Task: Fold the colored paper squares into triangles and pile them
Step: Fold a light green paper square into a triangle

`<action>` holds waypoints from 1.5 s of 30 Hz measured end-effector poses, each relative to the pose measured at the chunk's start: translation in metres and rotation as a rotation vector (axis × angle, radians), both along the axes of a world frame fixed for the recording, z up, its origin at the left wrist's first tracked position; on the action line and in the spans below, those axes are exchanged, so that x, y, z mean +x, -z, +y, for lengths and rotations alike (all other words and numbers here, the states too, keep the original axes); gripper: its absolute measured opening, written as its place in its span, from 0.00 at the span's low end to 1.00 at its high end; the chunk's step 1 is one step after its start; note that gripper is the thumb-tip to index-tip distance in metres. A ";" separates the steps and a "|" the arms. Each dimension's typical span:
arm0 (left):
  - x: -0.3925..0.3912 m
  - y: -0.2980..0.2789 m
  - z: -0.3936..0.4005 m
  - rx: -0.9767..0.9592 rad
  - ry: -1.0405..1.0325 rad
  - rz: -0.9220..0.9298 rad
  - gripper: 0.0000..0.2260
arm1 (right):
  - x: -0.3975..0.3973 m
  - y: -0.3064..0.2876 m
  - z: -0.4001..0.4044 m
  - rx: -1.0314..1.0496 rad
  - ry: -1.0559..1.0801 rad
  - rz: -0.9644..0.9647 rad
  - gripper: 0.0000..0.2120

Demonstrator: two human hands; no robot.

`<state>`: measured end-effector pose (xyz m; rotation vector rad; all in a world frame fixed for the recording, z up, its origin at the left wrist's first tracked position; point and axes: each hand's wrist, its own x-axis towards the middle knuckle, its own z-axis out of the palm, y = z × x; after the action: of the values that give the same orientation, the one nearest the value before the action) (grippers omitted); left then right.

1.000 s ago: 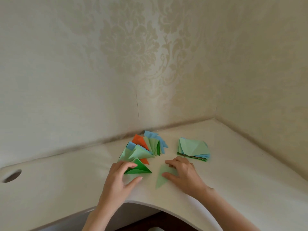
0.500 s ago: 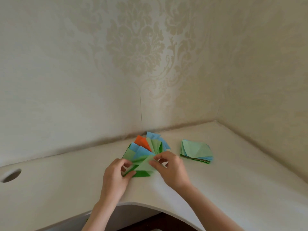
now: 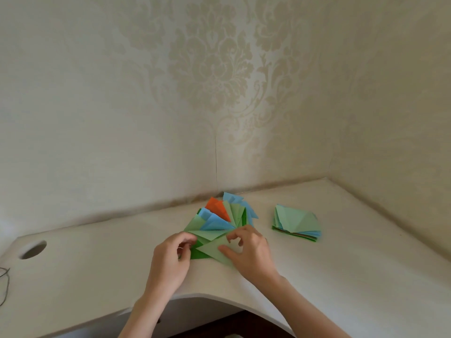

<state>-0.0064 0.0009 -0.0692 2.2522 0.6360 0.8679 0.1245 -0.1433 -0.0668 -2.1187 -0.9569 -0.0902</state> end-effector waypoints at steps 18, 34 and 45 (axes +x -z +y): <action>0.090 -0.005 -0.116 0.125 0.248 -0.130 0.12 | 0.090 -0.008 -0.100 -0.317 0.199 -0.228 0.27; 0.107 0.013 -0.118 -0.133 0.289 -0.132 0.14 | 0.070 -0.016 -0.122 0.021 0.225 -0.493 0.05; 0.097 0.007 -0.129 0.066 0.617 0.011 0.05 | 0.032 0.014 -0.155 -0.084 0.064 -0.209 0.09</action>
<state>0.0903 -0.1276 -0.0763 2.3062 -0.0991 0.5660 0.1568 -0.2981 -0.0812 -2.2503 -1.0291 -0.3137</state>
